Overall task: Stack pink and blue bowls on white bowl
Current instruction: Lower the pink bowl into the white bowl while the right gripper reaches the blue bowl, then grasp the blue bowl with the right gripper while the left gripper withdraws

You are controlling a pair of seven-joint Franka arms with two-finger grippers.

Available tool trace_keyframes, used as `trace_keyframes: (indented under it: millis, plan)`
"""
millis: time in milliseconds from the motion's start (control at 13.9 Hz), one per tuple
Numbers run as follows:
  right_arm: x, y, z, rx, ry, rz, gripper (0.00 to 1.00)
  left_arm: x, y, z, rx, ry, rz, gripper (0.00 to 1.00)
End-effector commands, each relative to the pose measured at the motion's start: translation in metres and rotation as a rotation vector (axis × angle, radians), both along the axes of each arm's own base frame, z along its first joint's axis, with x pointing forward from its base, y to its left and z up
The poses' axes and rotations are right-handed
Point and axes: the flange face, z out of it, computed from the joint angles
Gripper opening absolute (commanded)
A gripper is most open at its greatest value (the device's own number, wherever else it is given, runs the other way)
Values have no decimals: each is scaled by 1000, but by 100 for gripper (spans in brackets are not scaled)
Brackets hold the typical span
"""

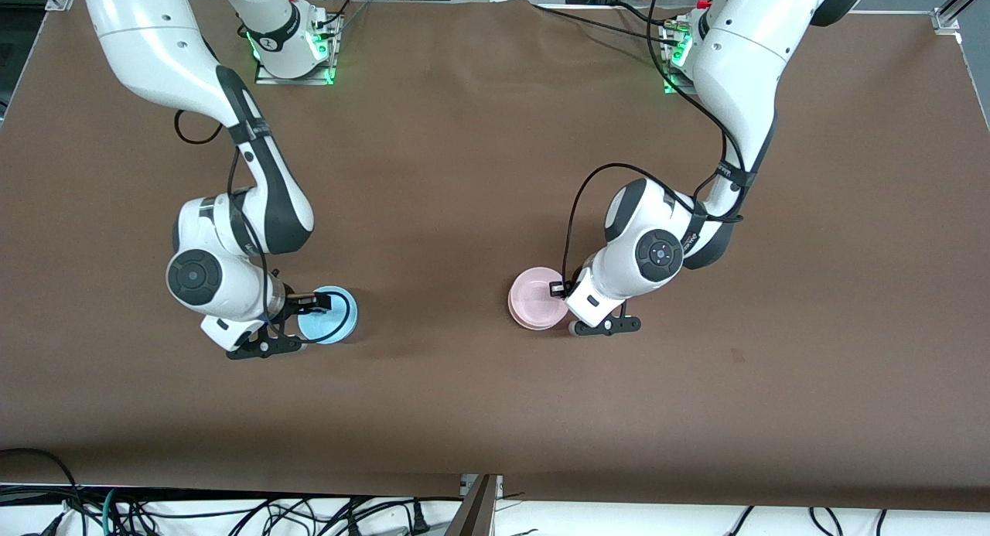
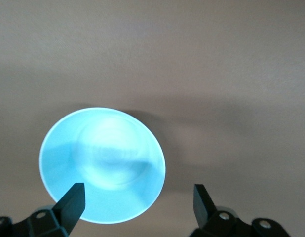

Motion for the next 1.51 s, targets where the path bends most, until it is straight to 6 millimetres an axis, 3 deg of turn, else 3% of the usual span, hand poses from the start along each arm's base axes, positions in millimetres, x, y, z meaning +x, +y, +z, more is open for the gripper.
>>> trace_keyframes:
  millis: [0,144,287,359,503,718,933,1005,1149,1221,1436]
  plan:
    - [0,-11,1,23,9,35,92,-1,-3,-3,17,-4,-3,0]
    - [2,-27,-10,25,13,49,83,0,-2,-8,20,2,13,0]
    - [2,-33,-23,26,21,49,72,1,-1,-10,16,3,21,42]
    - [0,-33,-28,26,19,49,66,4,3,-5,15,-4,22,97]
    - [-1,-33,-31,25,21,46,54,9,9,9,3,-8,44,100]
    - [-1,-31,-31,28,23,34,34,12,23,48,-56,50,98,100]
    - [-3,-24,-29,74,36,3,4,27,96,109,-24,61,139,100]
    - [-3,-24,-30,74,37,2,0,32,134,133,23,54,160,100]
    - [-1,-18,-22,78,26,-1,0,28,188,189,150,15,153,100]
    - [-1,-7,-13,97,25,-34,0,24,209,215,210,-2,150,100]
    - [-1,64,41,144,42,-129,0,4,274,298,226,-64,123,100]
